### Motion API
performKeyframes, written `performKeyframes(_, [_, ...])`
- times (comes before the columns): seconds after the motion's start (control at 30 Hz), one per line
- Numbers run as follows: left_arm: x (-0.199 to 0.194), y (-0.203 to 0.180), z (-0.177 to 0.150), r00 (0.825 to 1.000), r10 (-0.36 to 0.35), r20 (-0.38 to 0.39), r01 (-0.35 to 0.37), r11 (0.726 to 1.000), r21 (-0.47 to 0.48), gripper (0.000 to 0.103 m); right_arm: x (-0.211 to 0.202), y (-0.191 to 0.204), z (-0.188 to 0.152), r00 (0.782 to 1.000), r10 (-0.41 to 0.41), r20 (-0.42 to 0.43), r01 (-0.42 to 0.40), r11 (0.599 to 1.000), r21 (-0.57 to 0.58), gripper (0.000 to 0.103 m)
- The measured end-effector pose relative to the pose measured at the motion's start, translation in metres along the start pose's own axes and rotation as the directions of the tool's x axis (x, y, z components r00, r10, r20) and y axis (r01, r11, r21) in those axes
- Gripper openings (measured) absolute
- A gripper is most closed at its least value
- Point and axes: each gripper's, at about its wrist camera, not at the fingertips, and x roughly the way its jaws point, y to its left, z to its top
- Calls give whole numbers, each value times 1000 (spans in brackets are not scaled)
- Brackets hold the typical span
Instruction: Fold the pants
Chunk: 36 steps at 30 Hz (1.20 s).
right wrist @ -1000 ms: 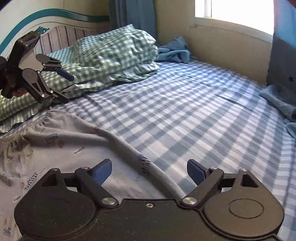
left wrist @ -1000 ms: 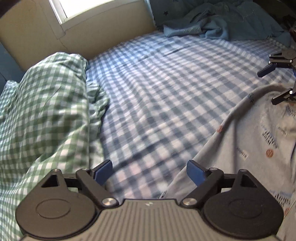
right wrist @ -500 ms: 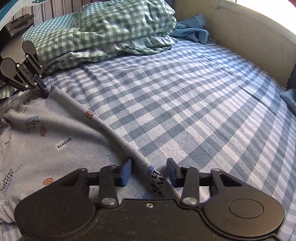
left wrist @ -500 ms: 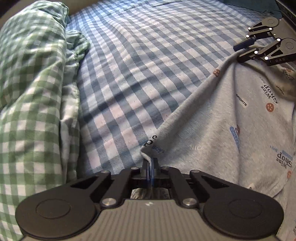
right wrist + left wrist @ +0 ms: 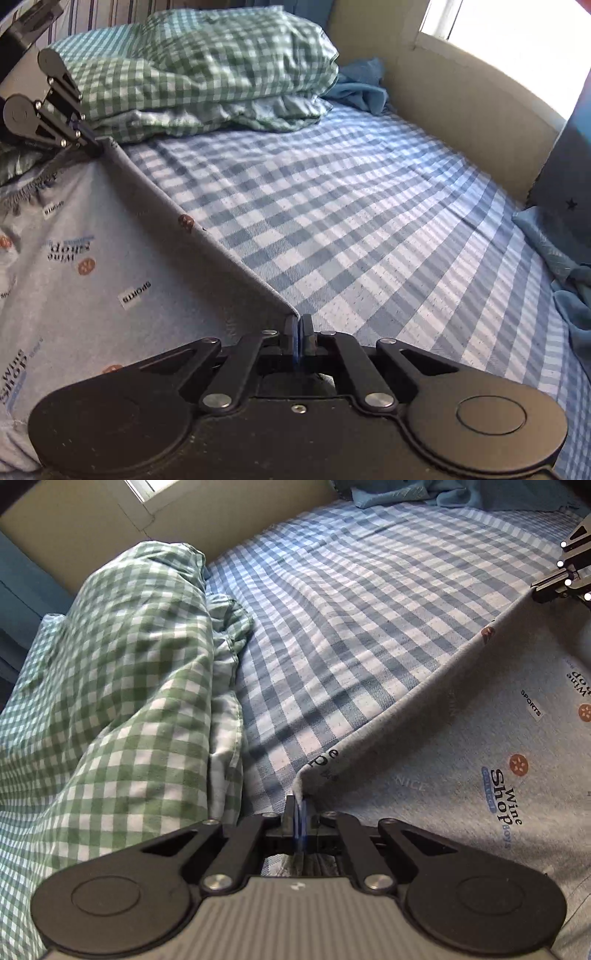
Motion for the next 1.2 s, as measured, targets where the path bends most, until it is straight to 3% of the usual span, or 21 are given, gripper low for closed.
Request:
performKeyframes(0.1, [-33,-8,-12,993,49,105,-53,998,39,0,-36,7,-1,998,-34,62,34,999,-12,0])
performKeyframes(0.2, [-74,-24,-28,971,88,223,-116,986,120,0,-80,23,-5,992,-48,117,52,998,-29,0])
performKeyframes(0.4, [-153,-52,-81,911,69,407,-185,950,252,0,-177,67,-31,975,-82,207,85,996,-4,0])
performKeyframes(0.47, [-172,-64,-102,901,38,431,-192,928,319,1,-210,88,-42,976,-79,205,79,997,6,0])
performKeyframes(0.67, [-191,-104,-179,898,-49,438,-211,824,525,1,-265,161,-82,995,-30,91,32,999,-18,0])
performKeyframes(0.73, [-187,-115,-201,905,-64,420,-206,798,566,1,-273,184,-96,998,-14,61,14,1000,-2,0])
performKeyframes(0.97, [-166,-142,-250,925,-77,372,-186,761,622,1,-258,255,-139,999,-18,-33,16,999,-42,0])
performKeyframes(1.2, [-178,-138,-258,908,-69,413,-228,745,626,1,-261,269,-143,998,-60,-13,59,997,-50,0])
